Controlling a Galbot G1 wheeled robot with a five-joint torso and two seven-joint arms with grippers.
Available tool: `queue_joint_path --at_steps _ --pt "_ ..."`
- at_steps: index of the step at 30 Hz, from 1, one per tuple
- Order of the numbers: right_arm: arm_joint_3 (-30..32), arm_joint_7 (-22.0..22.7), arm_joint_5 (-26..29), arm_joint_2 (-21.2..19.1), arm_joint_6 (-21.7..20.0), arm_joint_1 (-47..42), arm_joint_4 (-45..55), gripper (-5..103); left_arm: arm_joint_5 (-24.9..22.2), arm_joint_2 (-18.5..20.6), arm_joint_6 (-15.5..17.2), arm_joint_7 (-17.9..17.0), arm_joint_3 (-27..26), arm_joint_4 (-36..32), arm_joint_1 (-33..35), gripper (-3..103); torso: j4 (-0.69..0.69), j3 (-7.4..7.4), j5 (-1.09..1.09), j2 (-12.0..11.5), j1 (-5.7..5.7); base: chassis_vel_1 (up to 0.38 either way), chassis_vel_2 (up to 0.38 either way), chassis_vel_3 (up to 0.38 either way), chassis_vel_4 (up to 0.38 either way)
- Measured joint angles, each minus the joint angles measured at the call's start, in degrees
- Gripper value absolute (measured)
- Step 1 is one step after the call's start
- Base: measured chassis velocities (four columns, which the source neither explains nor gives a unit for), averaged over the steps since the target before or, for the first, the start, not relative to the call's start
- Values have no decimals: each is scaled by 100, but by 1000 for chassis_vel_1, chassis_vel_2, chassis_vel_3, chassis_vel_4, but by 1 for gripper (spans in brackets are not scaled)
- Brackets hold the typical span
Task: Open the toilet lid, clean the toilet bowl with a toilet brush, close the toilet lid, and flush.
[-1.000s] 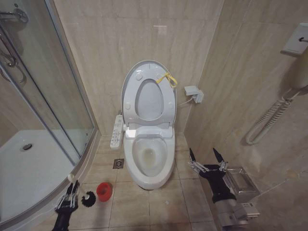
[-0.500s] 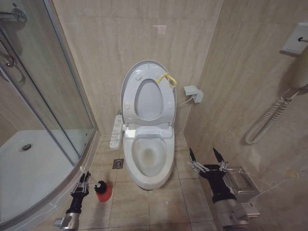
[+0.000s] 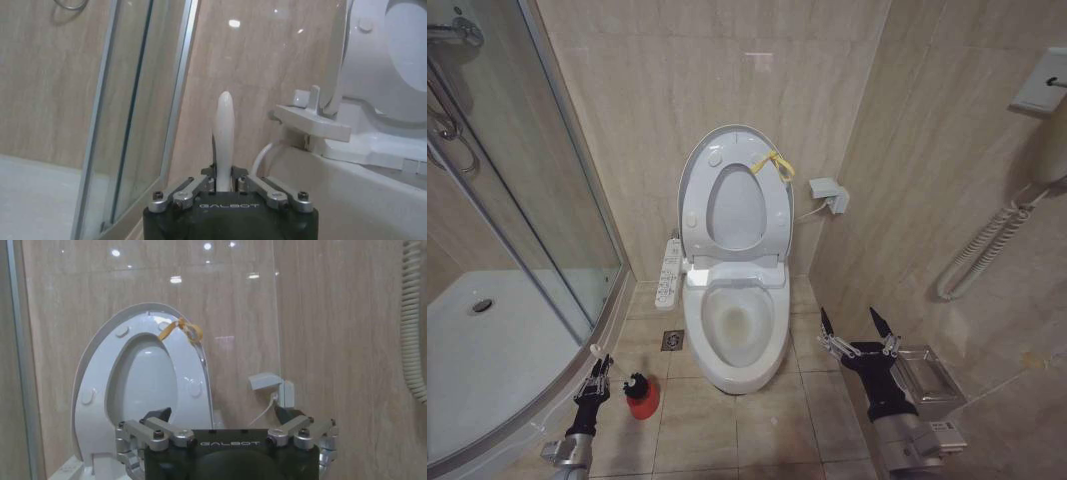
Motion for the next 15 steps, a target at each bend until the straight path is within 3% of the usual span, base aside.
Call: queue_joint_path --at_steps 15 --pt "0 0 0 0 0 0 0 100 -126 -14 9 97 144 298 -126 14 0 0 0 0 -1 0 0 0 0"
